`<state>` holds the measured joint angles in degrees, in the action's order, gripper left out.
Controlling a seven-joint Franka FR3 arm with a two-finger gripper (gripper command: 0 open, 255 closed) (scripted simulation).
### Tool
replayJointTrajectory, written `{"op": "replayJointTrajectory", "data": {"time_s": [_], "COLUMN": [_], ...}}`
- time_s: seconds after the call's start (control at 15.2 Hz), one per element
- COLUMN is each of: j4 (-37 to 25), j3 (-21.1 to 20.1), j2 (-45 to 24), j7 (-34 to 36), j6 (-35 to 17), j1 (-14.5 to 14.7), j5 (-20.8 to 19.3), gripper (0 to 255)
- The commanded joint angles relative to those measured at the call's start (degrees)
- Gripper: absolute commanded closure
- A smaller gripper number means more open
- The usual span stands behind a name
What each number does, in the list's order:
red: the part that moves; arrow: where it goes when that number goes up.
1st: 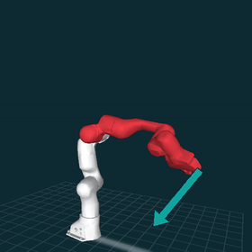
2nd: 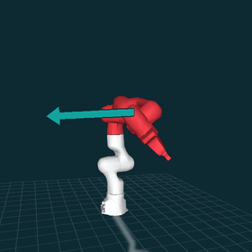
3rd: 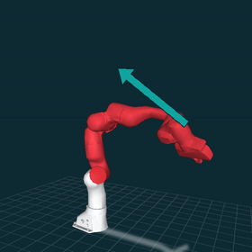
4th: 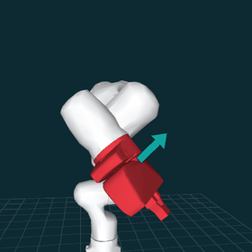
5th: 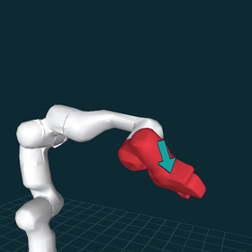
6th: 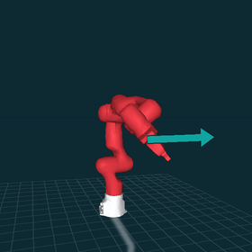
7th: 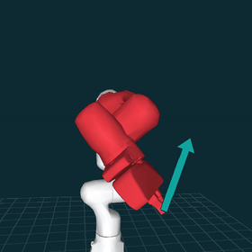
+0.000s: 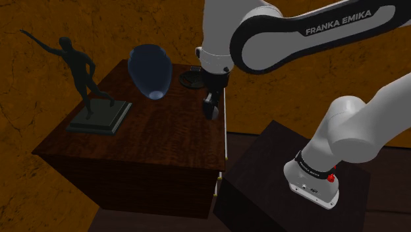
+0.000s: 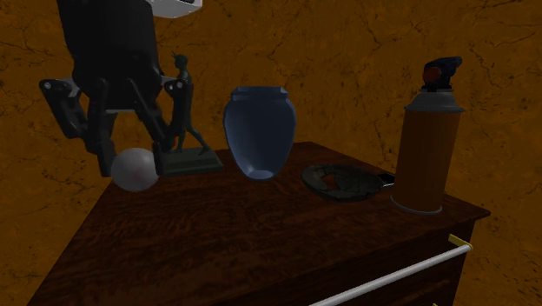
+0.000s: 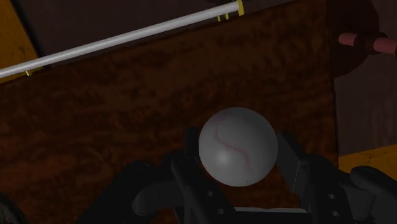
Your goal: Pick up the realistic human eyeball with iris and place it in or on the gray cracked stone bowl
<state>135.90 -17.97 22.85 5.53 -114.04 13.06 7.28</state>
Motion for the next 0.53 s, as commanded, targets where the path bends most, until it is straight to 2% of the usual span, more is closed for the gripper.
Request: {"op": "replayJointTrajectory", "data": {"time_s": [0.0, 0.46], "j4": [-1.6, -9.4], "j3": [1.6, 6.5], "j2": [-2.1, -10.4], "j7": [-2.3, -9.3], "j6": [-0.3, -0.5], "j1": [-1.5, -5.8], "j5": [-1.3, -4.8], "gripper": [255, 255]}}
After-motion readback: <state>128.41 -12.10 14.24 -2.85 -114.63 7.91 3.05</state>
